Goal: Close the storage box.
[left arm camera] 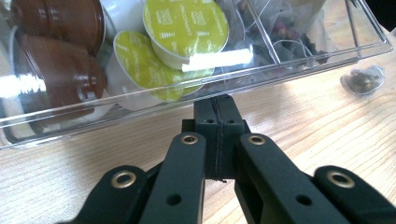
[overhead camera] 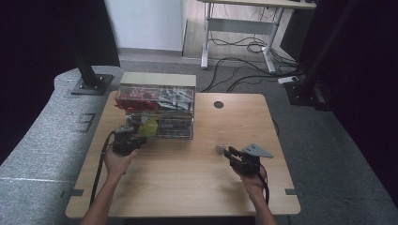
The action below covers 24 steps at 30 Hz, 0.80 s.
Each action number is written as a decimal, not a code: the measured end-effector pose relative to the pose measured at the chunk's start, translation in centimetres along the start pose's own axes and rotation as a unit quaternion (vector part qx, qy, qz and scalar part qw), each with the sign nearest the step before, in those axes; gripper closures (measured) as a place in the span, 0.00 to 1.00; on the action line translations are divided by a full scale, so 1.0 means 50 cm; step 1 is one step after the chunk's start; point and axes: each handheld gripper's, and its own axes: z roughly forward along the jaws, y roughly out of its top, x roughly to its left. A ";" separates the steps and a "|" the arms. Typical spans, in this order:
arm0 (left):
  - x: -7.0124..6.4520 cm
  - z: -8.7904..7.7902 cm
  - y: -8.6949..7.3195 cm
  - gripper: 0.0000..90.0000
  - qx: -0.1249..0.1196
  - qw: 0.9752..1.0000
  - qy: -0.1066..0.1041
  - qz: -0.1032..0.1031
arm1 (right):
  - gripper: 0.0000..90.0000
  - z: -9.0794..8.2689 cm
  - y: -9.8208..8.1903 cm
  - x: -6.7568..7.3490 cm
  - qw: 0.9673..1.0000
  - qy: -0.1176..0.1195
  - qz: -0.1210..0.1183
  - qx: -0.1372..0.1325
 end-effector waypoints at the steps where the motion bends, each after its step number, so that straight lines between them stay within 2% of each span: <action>1: 0.000 0.002 -0.001 1.00 0.000 1.000 0.000 0.000 | 0.77 0.000 0.000 0.000 1.000 0.000 0.000 0.000; 11: 0.003 0.015 -0.008 1.00 0.013 1.000 -0.005 -0.001 | 0.77 0.001 -0.003 0.000 1.000 0.000 0.000 0.002; 24: -0.006 0.018 -0.012 1.00 0.009 1.000 -0.013 0.002 | 0.77 0.005 -0.002 0.007 1.000 0.003 -0.005 0.003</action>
